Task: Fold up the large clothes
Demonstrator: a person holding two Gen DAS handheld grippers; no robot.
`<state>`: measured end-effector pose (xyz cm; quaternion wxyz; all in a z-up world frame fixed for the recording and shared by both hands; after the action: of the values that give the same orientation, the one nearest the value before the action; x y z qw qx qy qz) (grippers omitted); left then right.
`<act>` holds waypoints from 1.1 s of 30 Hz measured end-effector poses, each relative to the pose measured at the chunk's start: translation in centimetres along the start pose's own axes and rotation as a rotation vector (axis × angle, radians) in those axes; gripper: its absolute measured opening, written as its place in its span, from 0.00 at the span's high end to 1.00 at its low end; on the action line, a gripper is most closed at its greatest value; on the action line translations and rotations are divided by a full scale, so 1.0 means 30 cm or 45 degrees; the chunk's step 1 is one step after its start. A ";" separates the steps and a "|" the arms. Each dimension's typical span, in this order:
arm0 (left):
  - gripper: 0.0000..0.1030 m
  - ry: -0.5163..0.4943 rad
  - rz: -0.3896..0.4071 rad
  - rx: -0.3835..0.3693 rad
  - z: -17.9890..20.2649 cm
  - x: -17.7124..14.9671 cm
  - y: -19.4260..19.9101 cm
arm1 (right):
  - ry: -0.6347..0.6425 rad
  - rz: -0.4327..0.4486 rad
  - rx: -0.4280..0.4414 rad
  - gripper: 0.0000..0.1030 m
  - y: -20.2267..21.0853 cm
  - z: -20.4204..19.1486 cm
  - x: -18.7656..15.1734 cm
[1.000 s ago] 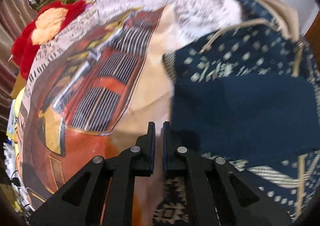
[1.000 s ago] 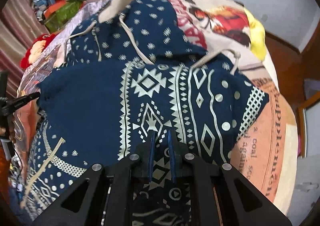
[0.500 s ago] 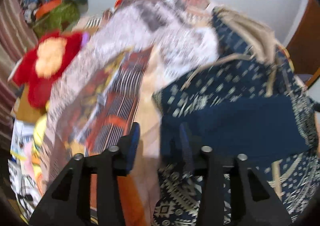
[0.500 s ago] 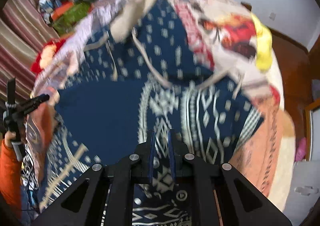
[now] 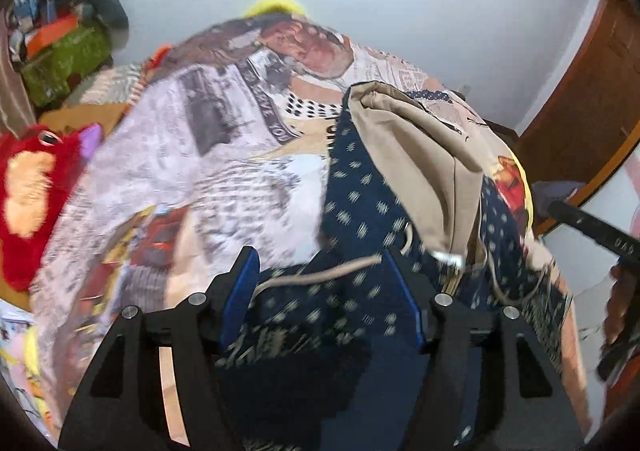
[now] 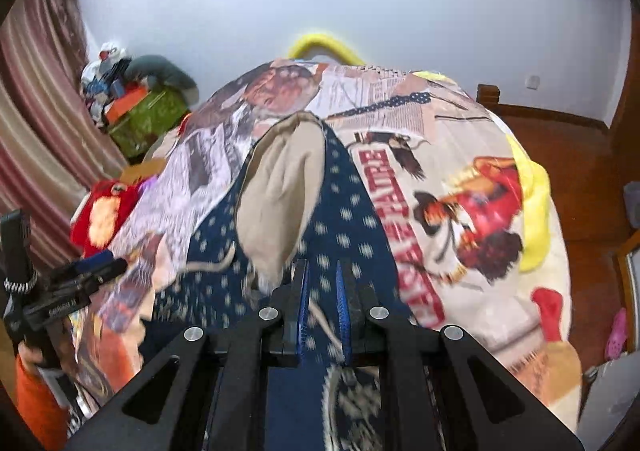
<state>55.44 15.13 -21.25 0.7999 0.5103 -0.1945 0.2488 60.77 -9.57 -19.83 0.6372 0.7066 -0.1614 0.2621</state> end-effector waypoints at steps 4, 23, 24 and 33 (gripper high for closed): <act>0.39 0.091 -0.032 -0.053 -0.019 0.049 -0.122 | -0.053 -0.021 -0.002 0.91 -0.122 -0.017 0.061; 0.19 0.151 -0.029 -0.016 -0.048 0.122 -0.449 | -0.262 -0.189 0.166 0.88 -0.496 -0.051 0.149; 0.20 0.143 -0.022 -0.009 -0.046 0.121 -0.448 | -0.266 -0.194 0.181 0.84 -0.495 -0.055 0.146; 0.86 0.076 0.001 -0.044 0.000 0.128 -0.425 | -0.187 -0.238 0.158 0.66 -0.488 -0.076 0.120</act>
<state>66.12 11.36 -28.25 0.8140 0.4886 -0.1750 0.2608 71.54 -4.97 -29.60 0.6006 0.7738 -0.1245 0.1585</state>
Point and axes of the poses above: each gripper's, at about its wrist camera, not at the fingertips, and y roughly against the way its jaws point, z to its right, x to its top, the point moved 9 cm from there along -y, roughly the way its jaws point, and after that the axes turned 15 degrees about -x, right-handed, at the moved point
